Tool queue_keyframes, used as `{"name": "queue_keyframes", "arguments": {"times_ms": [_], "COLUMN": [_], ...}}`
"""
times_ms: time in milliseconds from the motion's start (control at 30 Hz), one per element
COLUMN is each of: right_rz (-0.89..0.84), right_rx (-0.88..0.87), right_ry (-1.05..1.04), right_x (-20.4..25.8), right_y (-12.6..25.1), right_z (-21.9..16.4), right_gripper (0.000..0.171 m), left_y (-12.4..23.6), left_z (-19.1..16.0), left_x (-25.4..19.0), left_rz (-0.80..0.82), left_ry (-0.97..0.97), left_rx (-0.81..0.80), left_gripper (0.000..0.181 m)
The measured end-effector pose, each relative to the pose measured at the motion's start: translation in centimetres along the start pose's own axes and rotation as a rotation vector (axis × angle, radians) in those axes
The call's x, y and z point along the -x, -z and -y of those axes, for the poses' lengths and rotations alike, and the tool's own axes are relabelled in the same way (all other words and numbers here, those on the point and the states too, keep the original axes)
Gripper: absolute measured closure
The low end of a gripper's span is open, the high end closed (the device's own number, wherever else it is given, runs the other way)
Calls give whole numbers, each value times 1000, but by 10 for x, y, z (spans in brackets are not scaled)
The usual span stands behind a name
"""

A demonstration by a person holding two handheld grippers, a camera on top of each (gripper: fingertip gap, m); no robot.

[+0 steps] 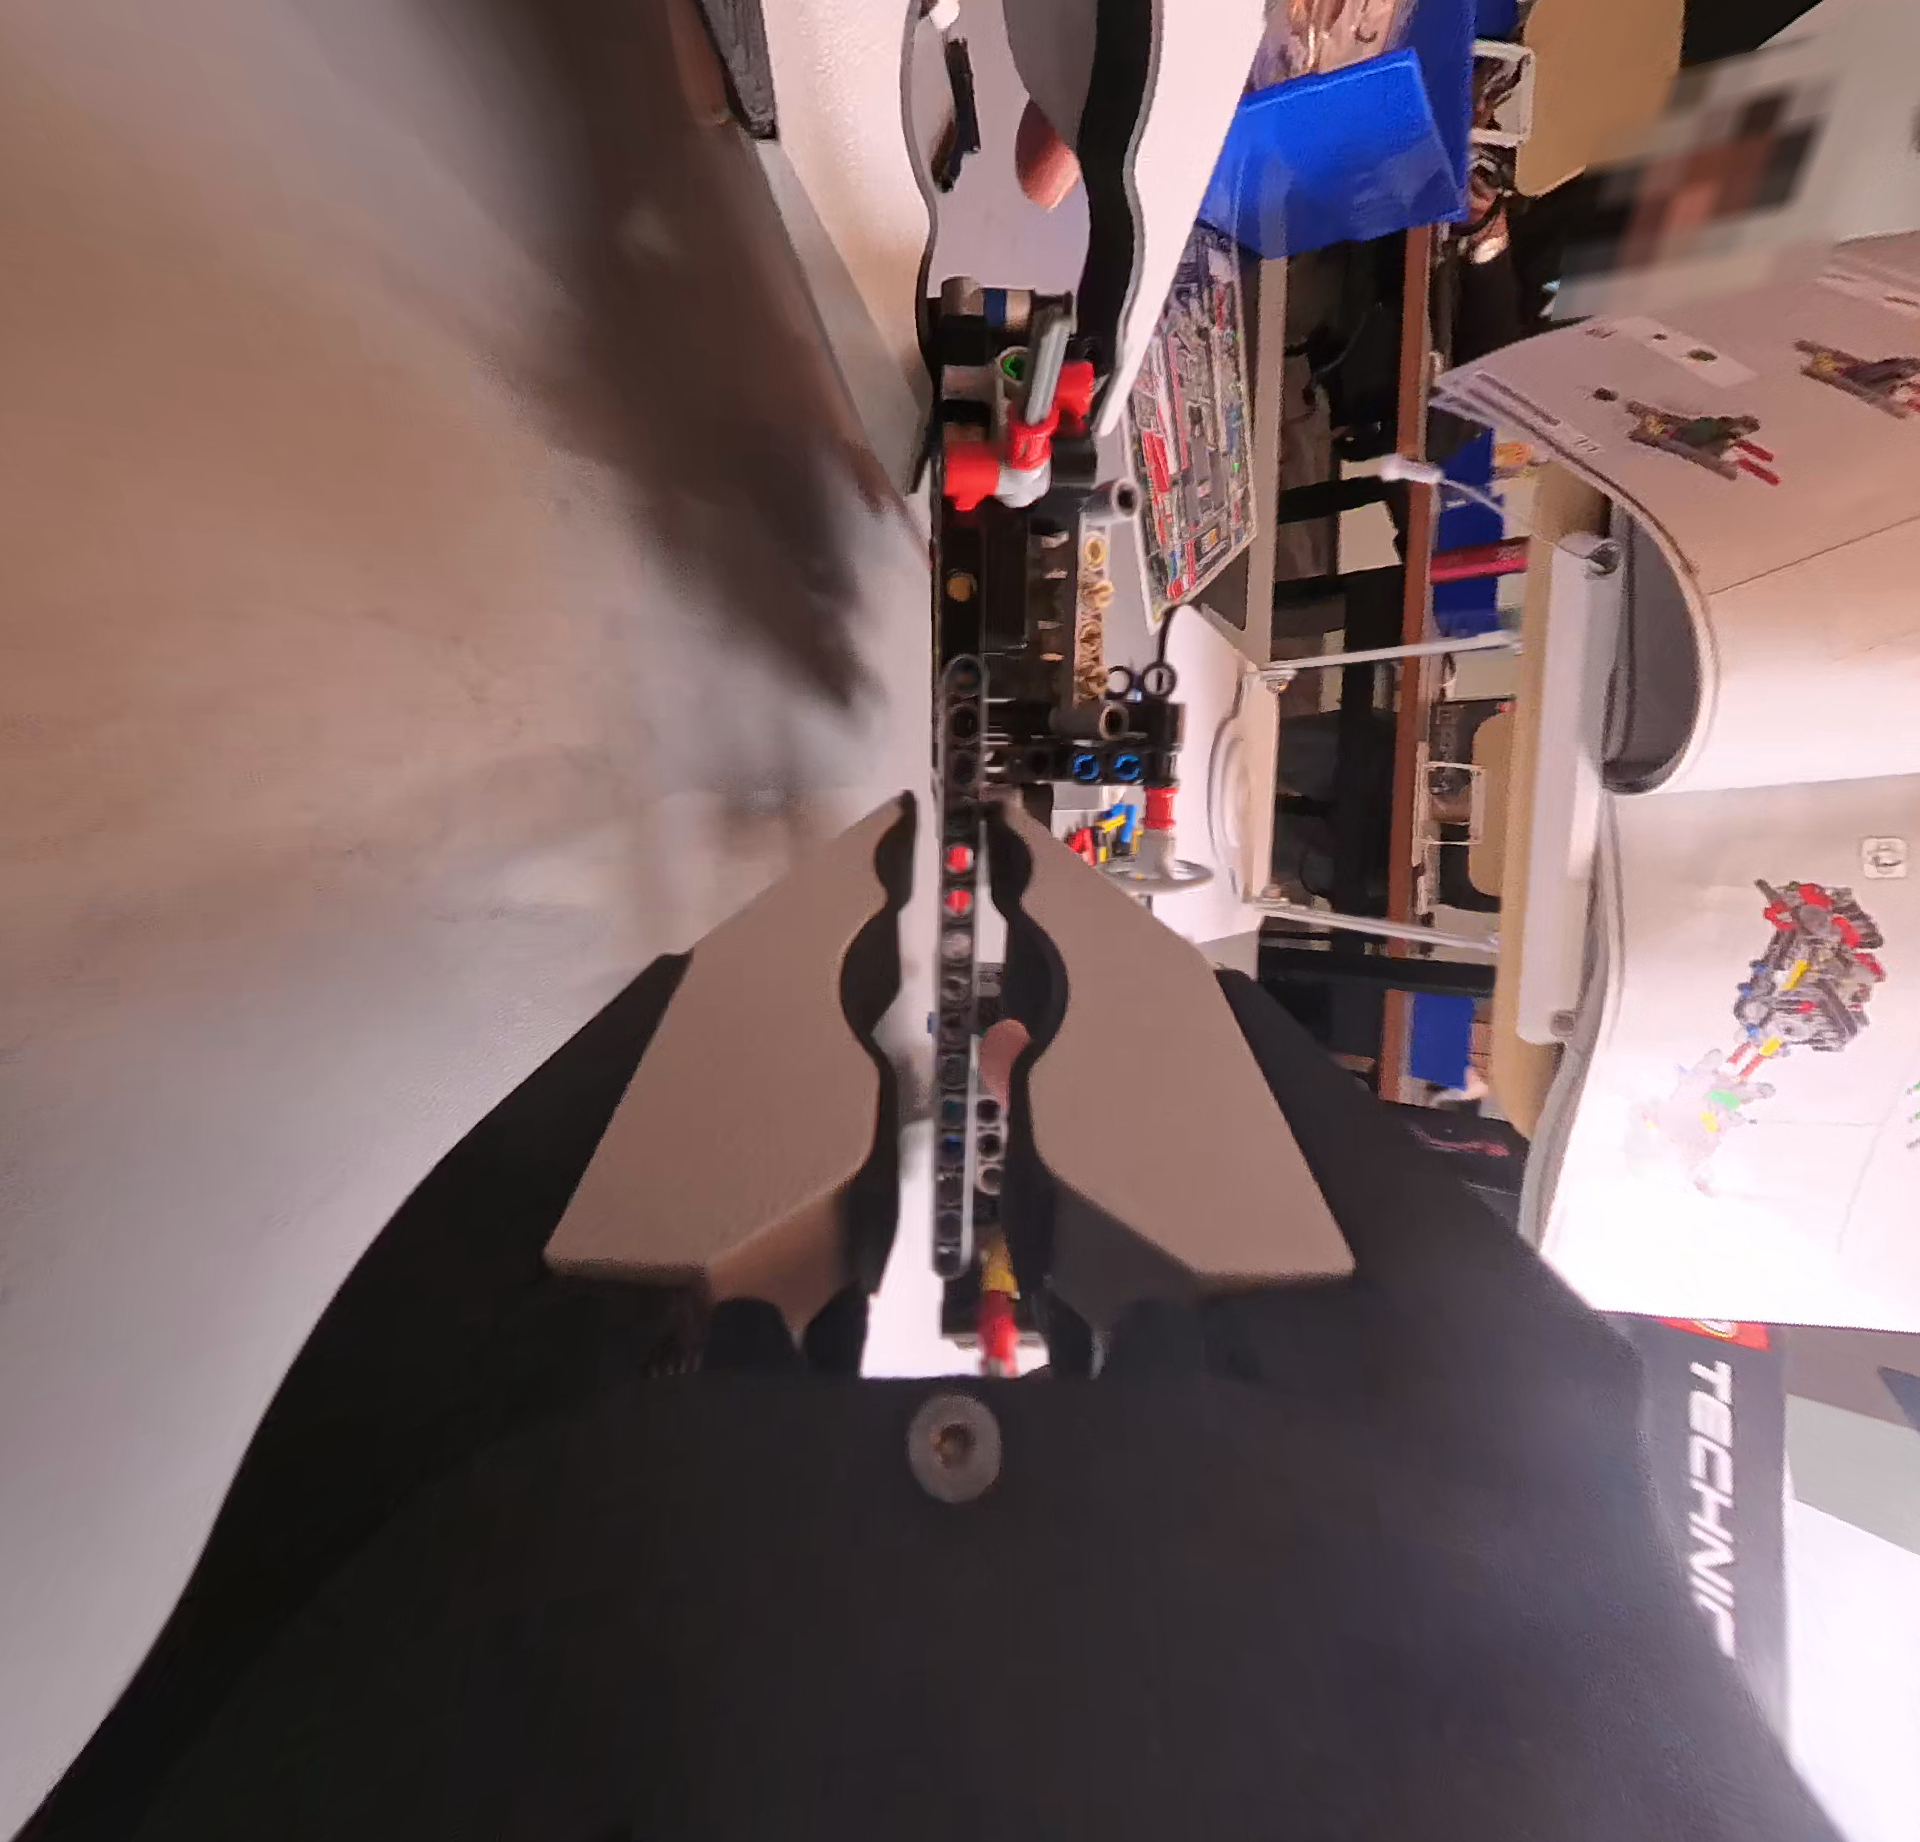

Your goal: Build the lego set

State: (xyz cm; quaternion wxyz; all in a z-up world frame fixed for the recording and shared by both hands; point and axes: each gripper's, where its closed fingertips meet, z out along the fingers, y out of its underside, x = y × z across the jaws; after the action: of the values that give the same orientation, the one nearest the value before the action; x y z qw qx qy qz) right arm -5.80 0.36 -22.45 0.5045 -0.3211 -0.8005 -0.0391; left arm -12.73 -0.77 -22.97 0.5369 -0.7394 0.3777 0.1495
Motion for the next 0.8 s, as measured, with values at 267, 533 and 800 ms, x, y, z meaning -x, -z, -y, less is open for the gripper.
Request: {"name": "queue_keyframes", "arguments": {"times_ms": [267,533,800], "right_rz": [-52,-54,-42], "right_rx": [-43,-192,-283], "right_ry": [44,92,96], "right_x": [9,13,17], "right_y": [-6,5,13], "right_z": [-10,3,7], "right_gripper": [166,166,166], "left_y": [4,-3,-8], "left_z": [7,14,3], "left_x": [-13,-25,-21], "left_rz": [2,14,25], "left_ry": [-168,-364,-391], "left_rx": [-17,-49,7], "left_gripper": [130,140,147]}}
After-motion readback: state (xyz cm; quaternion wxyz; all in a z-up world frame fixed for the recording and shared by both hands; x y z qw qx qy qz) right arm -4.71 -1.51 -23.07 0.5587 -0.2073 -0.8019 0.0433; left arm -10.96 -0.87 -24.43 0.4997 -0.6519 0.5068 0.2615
